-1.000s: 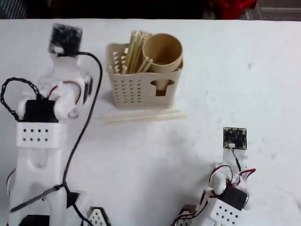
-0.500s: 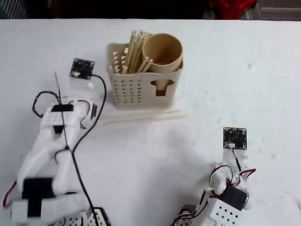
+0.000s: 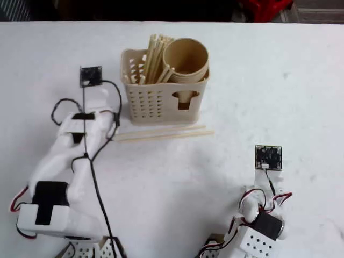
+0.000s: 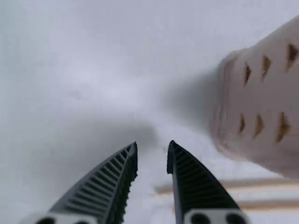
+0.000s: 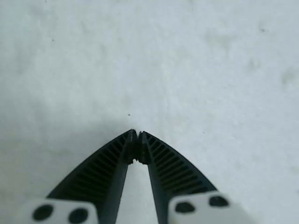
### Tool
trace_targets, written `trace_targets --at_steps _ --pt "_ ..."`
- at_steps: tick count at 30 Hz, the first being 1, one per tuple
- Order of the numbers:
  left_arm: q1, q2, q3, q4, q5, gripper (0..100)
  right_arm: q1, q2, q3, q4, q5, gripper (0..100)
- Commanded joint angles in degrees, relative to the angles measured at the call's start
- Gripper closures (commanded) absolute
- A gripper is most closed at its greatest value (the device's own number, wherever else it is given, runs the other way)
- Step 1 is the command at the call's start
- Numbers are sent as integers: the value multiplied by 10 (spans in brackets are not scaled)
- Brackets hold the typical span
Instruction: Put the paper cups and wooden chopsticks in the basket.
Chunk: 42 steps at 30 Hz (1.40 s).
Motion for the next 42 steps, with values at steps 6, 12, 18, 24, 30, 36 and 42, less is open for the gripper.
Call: trace_targets --at_steps 6,12,18,24,30,36,42 --pt "68 -2 -20 0 19 880 2 -10 5 1 -4 981" --pt "68 -4 -14 54 19 880 2 -10 5 1 -4 981" --pt "74 -4 -14 149 15 880 2 -10 5 1 -4 981" --pt "78 -4 -10 226 -53 880 2 -10 5 1 -4 981" --pt "76 -15 -16 334 -111 880 2 -10 5 1 -4 981" --pt "50 -102 -18 335 -131 932 3 -10 5 1 -4 981" --pt "7 -181 -18 308 -64 925 3 -10 5 1 -4 981"
